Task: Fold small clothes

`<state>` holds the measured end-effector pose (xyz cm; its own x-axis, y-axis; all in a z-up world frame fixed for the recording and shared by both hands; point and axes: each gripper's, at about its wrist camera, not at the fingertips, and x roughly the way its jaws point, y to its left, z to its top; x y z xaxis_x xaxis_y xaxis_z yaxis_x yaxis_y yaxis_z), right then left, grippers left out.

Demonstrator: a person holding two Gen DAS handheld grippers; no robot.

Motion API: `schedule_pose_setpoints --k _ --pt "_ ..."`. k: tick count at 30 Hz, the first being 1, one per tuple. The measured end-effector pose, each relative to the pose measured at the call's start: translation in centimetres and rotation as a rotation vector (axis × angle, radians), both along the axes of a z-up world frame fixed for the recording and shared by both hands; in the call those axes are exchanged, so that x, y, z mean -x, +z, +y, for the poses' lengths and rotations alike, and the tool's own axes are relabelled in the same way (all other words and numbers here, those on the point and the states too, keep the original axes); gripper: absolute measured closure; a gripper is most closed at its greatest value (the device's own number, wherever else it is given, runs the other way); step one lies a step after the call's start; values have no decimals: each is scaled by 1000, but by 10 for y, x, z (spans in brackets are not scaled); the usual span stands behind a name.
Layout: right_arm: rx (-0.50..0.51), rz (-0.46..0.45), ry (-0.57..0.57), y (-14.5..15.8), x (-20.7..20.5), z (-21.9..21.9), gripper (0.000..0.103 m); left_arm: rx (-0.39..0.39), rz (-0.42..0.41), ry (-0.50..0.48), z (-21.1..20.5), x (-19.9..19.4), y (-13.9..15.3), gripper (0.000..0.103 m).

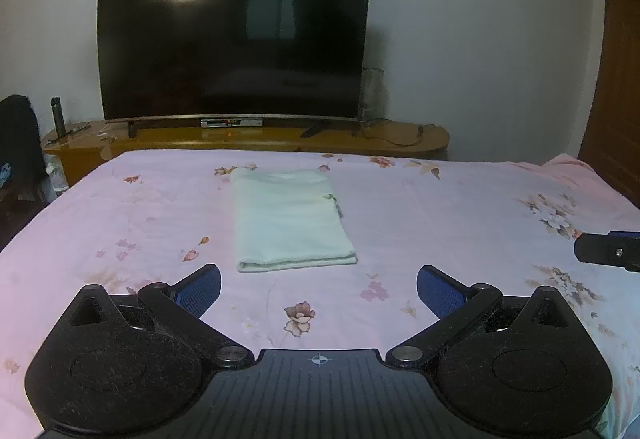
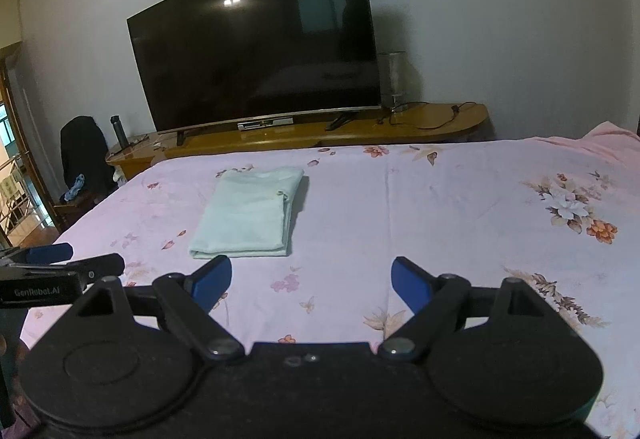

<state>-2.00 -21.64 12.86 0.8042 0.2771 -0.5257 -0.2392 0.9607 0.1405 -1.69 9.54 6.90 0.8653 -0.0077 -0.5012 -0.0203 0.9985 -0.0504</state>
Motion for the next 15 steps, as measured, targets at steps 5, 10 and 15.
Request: schedule_pose_setpoints --k 5,10,15 --pt "-1 2 -9 0 -1 -2 16 -1 -5 -3 0 0 1 0" --pt "2 -1 -11 -1 -2 0 16 0 -7 -2 0 0 1 0" --pt "5 -1 -14 -2 -3 1 16 0 -5 -10 0 0 -1 0"
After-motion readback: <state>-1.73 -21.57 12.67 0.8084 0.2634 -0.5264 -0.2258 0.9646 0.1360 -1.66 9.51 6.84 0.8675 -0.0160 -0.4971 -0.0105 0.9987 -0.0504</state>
